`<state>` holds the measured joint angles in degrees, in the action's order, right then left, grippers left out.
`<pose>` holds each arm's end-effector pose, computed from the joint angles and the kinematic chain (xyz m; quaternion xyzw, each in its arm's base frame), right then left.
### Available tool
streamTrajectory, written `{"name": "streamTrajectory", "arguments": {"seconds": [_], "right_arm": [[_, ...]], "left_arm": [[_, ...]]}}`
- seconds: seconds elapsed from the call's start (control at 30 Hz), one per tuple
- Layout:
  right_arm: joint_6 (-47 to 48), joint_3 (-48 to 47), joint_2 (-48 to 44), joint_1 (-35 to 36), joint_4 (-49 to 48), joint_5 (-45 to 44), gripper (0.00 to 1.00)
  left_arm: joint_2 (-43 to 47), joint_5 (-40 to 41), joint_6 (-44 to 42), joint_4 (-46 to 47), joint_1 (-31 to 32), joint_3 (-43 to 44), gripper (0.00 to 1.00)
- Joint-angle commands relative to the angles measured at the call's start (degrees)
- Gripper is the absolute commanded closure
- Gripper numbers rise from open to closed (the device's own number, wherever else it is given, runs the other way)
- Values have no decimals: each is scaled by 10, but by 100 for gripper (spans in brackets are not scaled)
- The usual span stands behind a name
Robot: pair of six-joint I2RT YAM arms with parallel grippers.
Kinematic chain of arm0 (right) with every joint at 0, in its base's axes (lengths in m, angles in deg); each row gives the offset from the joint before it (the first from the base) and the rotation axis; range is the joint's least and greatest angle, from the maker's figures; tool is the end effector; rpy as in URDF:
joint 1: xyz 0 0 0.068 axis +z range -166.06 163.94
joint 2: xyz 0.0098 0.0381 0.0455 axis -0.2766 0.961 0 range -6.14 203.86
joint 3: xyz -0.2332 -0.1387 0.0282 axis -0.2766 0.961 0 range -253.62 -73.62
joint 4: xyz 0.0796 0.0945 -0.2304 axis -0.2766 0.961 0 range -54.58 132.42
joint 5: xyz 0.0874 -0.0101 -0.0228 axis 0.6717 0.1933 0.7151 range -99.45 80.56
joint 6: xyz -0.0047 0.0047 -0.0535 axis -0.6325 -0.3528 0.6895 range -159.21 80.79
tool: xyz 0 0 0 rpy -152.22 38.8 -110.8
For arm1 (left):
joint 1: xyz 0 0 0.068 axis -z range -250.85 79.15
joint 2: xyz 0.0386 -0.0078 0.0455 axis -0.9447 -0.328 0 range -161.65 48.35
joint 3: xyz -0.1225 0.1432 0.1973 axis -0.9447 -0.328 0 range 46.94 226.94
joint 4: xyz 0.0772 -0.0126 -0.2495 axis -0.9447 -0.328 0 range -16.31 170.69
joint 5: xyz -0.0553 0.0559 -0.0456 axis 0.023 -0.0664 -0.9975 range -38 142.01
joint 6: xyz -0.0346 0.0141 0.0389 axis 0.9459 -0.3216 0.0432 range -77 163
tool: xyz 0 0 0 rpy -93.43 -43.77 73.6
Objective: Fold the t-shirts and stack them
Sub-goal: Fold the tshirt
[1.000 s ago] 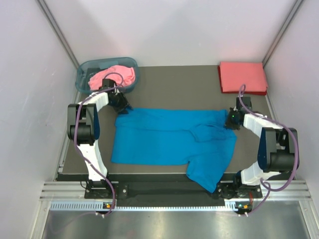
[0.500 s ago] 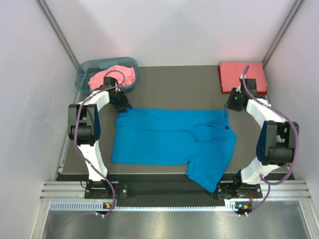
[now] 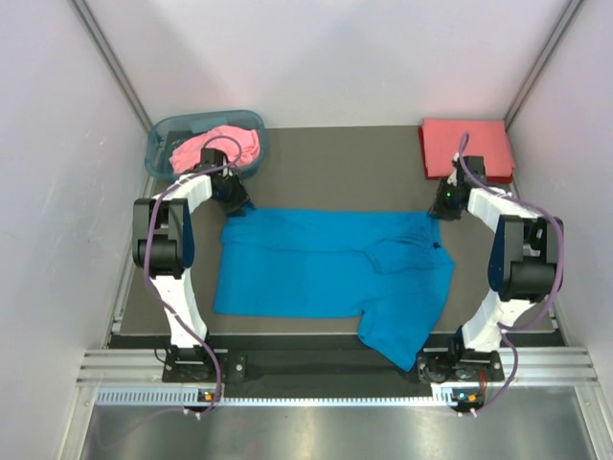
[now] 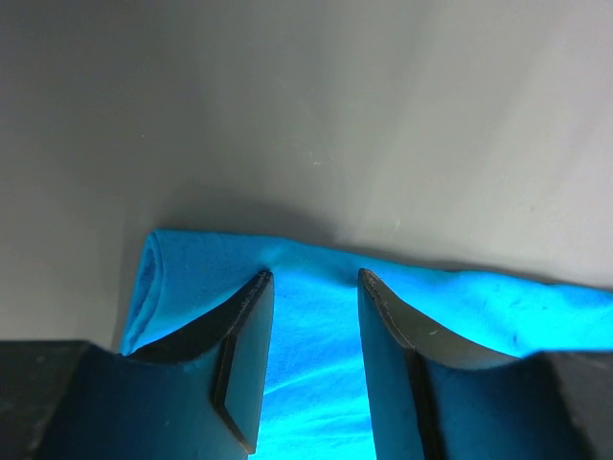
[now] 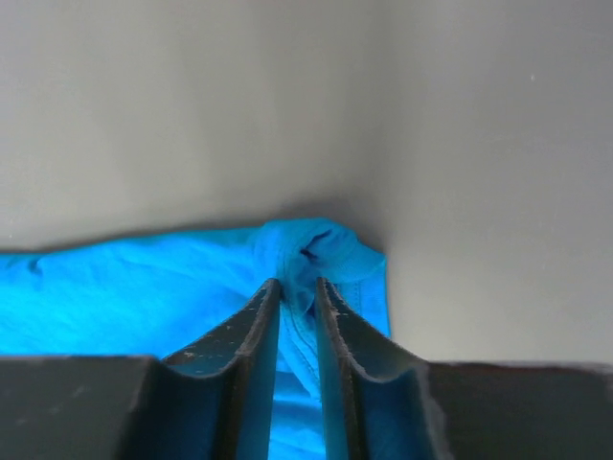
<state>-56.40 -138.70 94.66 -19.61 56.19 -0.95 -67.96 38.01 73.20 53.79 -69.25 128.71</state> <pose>0.3632 -0.0173 0.1874 0.1509 0.9432 0.1045 0.2770 0.4244 -0.0205 0.1654 -0.2084 0.9395 -0.1807 0.2032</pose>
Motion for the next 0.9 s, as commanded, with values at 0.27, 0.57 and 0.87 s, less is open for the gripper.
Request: {"name": "streamTrajectory", "arguments": {"seconds": [0.27,0.57,0.87], "right_arm": [[-28,54,-43,-33,-84,-37,100],[-98,182,-88,-110,-260,73,100],[-95,189,-86,-127,-294,144,91]], "left_arm": [[-52,101,1,-22,0,5,54],[-56,119,2,-27,-1,3,54],[-52,108,4,-25,-1,3,54]]}}
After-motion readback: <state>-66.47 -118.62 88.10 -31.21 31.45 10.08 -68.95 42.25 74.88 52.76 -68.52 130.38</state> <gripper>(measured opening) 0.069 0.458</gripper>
